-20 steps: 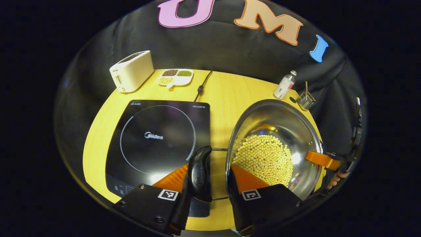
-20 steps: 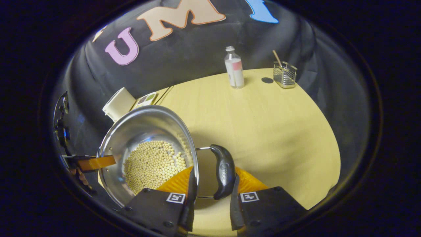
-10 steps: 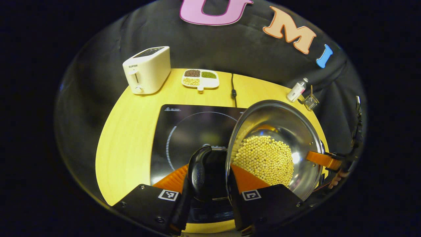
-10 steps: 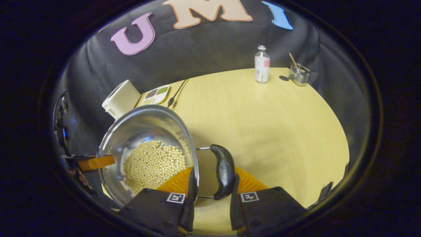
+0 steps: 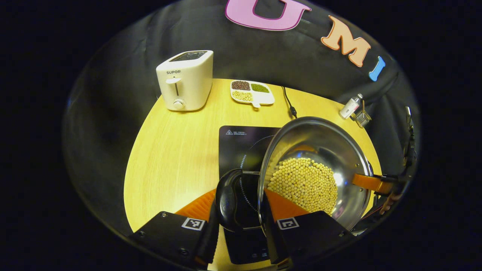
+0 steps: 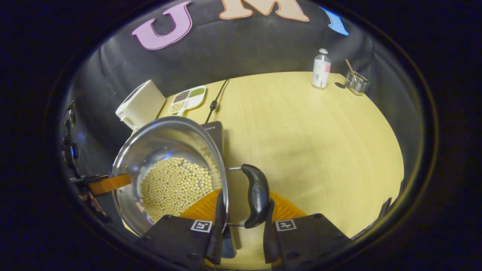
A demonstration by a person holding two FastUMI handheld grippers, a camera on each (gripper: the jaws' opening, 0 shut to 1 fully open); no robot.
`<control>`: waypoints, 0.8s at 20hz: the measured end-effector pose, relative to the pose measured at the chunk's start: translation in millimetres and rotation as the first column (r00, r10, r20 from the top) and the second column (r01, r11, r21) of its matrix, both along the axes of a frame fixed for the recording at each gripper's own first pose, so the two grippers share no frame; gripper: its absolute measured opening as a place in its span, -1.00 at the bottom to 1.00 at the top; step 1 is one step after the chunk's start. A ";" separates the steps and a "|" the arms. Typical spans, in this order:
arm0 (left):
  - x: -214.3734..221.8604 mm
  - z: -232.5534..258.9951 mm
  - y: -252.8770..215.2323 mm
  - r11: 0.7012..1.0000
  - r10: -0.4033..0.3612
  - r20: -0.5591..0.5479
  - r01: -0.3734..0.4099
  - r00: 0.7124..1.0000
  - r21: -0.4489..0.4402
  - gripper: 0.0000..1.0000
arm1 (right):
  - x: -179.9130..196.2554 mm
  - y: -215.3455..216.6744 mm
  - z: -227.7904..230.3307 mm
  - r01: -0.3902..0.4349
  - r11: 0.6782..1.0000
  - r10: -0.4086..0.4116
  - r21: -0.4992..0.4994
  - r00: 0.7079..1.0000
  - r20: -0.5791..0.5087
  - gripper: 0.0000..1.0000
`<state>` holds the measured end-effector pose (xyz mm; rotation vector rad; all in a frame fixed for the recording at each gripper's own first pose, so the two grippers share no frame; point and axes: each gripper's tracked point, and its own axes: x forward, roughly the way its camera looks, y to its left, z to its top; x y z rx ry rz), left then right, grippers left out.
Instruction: First push the handle of the pot to place it horizontally, then grasp the pot with both hands and set it on the induction cooktop.
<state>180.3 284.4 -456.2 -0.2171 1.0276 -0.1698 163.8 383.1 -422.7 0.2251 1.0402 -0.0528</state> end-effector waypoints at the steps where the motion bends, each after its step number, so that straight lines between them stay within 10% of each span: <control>1: 3.8 0.4 2.5 1.000 0.008 0.010 -0.007 1.000 -0.007 0.11 | 4.7 3.2 -2.1 -0.010 1.000 0.010 -0.003 1.000 -0.002 -0.09; 16: 29.9 -4.2 10.0 1.000 -0.002 0.051 0.002 0.999 0.004 0.12 | 23.1 10.3 -4.3 0.005 1.000 -0.005 0.006 1.000 -0.019 -0.17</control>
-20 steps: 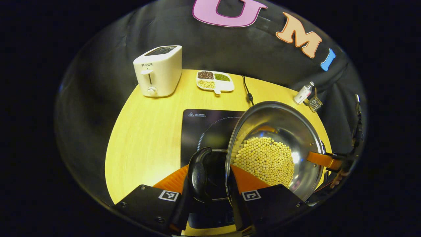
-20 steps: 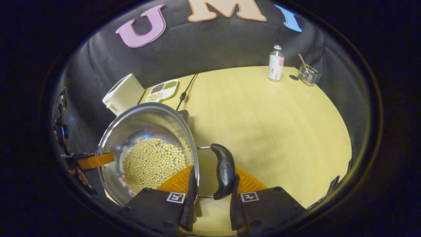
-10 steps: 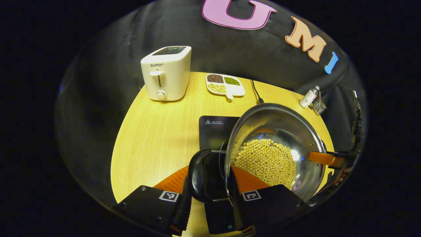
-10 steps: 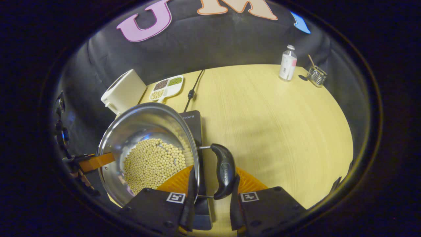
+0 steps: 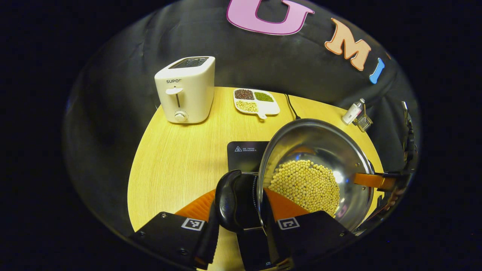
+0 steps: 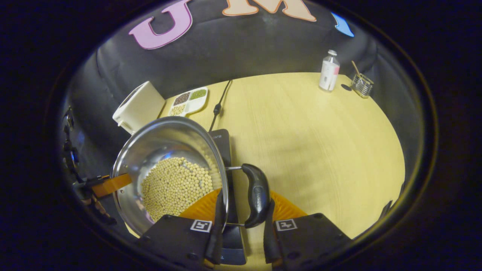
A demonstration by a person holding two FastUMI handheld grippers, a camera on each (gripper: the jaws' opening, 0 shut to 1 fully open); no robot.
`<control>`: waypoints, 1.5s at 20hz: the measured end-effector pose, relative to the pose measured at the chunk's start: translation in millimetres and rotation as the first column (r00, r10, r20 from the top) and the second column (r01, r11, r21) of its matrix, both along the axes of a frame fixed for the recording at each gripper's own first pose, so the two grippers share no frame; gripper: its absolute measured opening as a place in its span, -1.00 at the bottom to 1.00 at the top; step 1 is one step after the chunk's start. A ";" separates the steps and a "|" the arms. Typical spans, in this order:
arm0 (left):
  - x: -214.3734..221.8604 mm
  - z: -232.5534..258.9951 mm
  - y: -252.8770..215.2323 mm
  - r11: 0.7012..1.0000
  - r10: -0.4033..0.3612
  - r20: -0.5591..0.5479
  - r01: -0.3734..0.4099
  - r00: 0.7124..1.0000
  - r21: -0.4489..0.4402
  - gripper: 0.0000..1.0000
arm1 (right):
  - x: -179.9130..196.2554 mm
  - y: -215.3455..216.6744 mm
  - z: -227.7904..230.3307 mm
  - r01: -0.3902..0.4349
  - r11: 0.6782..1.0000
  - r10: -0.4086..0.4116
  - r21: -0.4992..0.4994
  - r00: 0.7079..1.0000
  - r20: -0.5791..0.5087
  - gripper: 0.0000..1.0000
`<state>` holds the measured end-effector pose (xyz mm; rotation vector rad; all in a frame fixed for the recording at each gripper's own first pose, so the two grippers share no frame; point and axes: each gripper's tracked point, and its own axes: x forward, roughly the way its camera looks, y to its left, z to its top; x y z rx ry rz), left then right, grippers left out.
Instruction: First push the handle of the pot to place it horizontally, then grasp the pot with both hands and set it on the induction cooktop.
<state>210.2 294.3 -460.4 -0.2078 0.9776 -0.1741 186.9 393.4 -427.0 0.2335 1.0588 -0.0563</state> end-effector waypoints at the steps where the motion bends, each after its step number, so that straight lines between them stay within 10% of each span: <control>1: -0.7 -4.3 -2.2 1.000 -0.007 -0.002 0.007 1.000 0.005 0.20 | -0.2 -3.2 0.7 0.001 1.000 -0.001 -0.004 1.000 0.004 -0.16; 5: -17.9 -12.8 -4.7 0.999 -0.003 -0.043 0.004 0.999 0.032 0.96 | -7.8 5.8 -5.3 -0.032 0.999 0.032 0.009 0.999 -0.013 0.45; 8: -21.9 -9.7 0.1 0.999 0.022 -0.028 -0.021 0.999 0.043 0.92 | -9.2 5.8 0.1 -0.044 0.999 0.044 0.001 0.999 0.019 0.95; 22: -33.0 84.2 5.9 0.980 0.029 0.219 -0.071 0.975 0.186 0.96 | -18.2 -49.0 71.6 -0.012 1.000 0.007 0.026 0.981 0.196 0.94; 30: -68.1 203.5 -84.5 0.958 0.031 0.425 -0.149 0.905 0.246 0.94 | -32.4 -148.7 177.3 -0.066 0.998 0.059 0.002 0.898 0.435 0.87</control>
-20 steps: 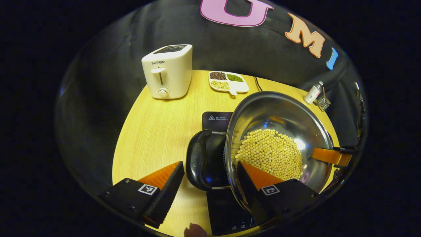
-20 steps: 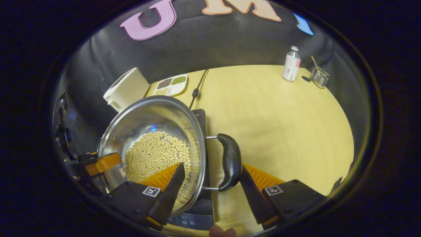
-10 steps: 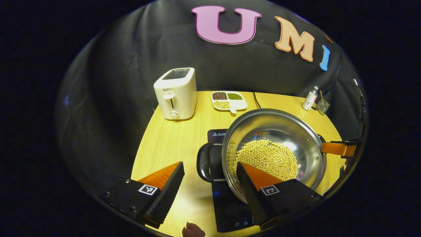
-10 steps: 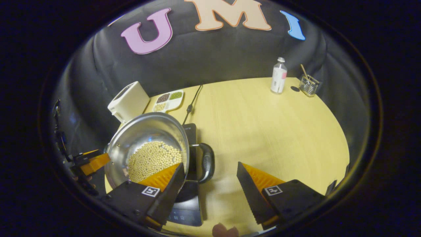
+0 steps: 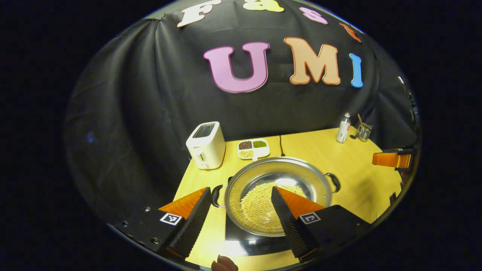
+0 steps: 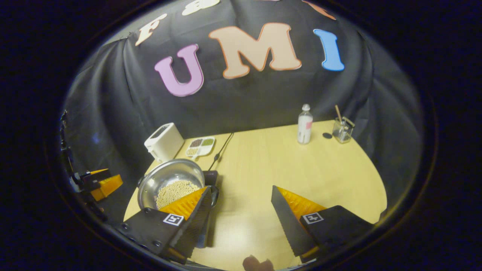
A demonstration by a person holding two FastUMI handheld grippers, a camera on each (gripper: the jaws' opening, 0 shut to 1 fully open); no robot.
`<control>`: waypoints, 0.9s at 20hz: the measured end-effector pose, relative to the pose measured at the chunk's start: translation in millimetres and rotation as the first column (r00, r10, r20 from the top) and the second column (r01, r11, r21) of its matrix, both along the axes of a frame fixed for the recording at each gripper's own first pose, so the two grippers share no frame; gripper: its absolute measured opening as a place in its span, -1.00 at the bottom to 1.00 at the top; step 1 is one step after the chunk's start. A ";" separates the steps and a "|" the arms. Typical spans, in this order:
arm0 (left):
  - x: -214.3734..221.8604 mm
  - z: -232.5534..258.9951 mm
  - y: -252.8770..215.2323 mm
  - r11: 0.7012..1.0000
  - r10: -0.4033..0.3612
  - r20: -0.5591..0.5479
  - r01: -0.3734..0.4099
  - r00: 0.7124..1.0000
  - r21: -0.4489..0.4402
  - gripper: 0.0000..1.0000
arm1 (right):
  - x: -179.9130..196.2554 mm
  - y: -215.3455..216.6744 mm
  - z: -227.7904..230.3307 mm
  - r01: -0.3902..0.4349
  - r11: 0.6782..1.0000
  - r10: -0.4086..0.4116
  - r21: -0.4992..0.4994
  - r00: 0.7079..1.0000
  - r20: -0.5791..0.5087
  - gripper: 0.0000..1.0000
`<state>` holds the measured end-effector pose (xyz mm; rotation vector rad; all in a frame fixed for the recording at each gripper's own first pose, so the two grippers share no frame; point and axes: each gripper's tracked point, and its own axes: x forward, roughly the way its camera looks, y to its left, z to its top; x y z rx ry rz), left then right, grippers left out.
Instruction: First push the handle of the pot to place it horizontally, then grasp the pot with both hands and set it on the induction cooktop.
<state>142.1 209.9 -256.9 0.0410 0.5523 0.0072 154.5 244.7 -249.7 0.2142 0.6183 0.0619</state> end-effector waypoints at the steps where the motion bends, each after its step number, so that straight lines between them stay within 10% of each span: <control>1: -4.7 18.8 -17.9 1.000 0.003 0.036 -0.003 0.999 -0.012 0.94 | -4.2 -16.7 15.3 0.003 1.000 -0.003 -0.005 0.999 0.039 0.87; 9: -44.9 161.3 -122.1 1.000 -0.003 0.319 0.012 0.948 -0.027 1.00 | -45.6 -131.3 147.7 0.073 0.996 -0.050 -0.060 0.946 0.320 0.95; 18: -77.2 255.9 -161.5 0.996 -0.042 0.516 0.078 0.856 -0.048 1.00 | -99.8 -156.7 259.1 0.176 0.978 -0.092 -0.109 0.842 0.531 0.86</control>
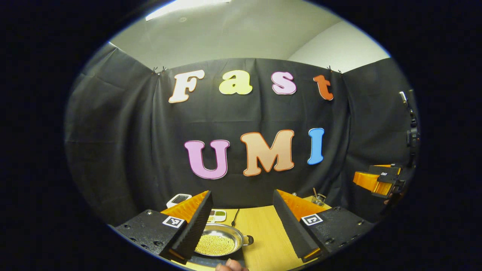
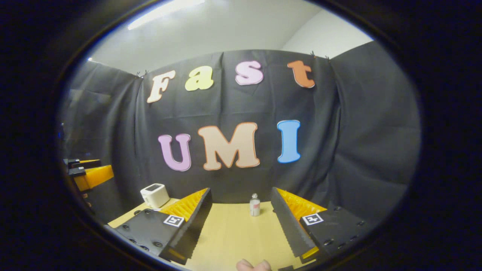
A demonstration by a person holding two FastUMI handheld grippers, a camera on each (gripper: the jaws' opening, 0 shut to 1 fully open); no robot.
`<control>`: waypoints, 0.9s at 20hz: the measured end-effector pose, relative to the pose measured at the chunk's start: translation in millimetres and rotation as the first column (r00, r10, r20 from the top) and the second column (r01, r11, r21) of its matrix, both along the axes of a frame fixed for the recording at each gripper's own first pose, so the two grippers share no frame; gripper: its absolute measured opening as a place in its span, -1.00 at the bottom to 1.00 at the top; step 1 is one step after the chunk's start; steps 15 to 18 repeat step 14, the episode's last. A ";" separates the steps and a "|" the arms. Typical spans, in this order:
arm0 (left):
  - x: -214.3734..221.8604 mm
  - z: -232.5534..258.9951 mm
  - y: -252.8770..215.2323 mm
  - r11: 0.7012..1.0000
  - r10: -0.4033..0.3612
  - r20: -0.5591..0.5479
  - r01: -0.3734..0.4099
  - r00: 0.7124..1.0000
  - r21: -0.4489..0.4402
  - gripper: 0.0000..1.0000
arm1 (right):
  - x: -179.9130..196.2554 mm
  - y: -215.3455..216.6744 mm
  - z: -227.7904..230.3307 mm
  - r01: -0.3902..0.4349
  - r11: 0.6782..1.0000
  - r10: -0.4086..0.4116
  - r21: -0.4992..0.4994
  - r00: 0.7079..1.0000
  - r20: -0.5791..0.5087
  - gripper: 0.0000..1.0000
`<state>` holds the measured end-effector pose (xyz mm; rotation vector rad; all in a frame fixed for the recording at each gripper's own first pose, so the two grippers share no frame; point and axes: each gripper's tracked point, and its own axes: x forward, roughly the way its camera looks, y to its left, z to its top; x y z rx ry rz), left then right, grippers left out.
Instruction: First push the handle of the pot to place it horizontally, then grasp the pot with both hands and set it on the induction cooktop.
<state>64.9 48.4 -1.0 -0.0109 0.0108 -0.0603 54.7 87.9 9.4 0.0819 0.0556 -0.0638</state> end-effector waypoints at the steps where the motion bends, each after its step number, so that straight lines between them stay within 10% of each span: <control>1: -6.4 1.3 2.1 1.000 0.002 -0.001 -0.002 1.000 0.007 0.99 | -5.6 5.0 2.3 -0.005 1.000 0.005 -0.018 1.000 0.001 0.86; 18: -56.5 -9.7 32.7 1.000 0.014 0.014 -0.014 1.000 -0.024 1.00 | -49.8 53.0 3.0 0.000 1.000 0.000 -0.030 1.000 0.000 0.92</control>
